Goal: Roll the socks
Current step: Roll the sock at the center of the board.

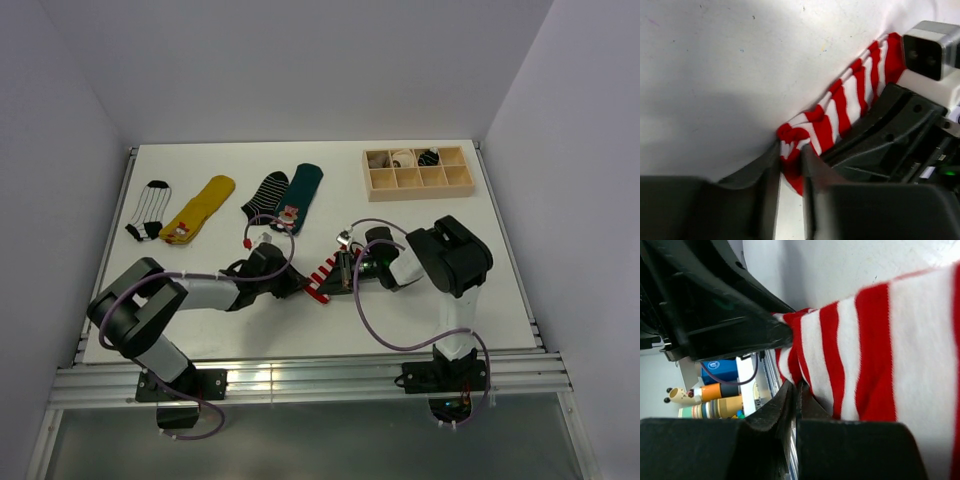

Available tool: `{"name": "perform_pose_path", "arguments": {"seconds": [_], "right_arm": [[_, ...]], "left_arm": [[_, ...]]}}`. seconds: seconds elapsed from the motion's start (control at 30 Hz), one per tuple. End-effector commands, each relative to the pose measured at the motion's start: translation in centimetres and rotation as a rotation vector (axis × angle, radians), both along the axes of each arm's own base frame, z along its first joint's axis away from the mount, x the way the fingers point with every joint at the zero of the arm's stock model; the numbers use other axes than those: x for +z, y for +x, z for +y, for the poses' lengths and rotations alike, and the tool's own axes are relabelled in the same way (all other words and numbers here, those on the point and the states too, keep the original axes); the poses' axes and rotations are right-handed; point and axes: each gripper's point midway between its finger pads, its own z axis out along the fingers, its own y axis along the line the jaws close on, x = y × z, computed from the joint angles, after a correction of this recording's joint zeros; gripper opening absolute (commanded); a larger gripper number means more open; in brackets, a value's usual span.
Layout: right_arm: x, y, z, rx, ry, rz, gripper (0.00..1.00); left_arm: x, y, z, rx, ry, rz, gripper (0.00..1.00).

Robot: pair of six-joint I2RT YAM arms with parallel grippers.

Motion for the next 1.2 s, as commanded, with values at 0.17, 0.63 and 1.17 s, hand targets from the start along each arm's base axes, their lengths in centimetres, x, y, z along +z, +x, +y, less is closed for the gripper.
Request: {"name": "perform_pose_path", "arguments": {"seconds": [0.17, 0.63, 1.17], "right_arm": [[-0.1, 1.7, -1.2, -0.071, -0.180, -0.184, 0.21], [6.6, 2.5, -1.0, -0.210, -0.579, -0.898, 0.50], [3.4, -2.1, 5.7, 0.020, -0.700, -1.105, 0.47]], "left_arm": [[-3.3, -1.8, 1.9, -0.011, 0.191, 0.114, 0.02], [-1.2, -1.1, 4.0, -0.024, 0.447, 0.169, 0.00], [-1.0, -2.5, 5.8, 0.045, 0.462, 0.208, 0.00]]}}
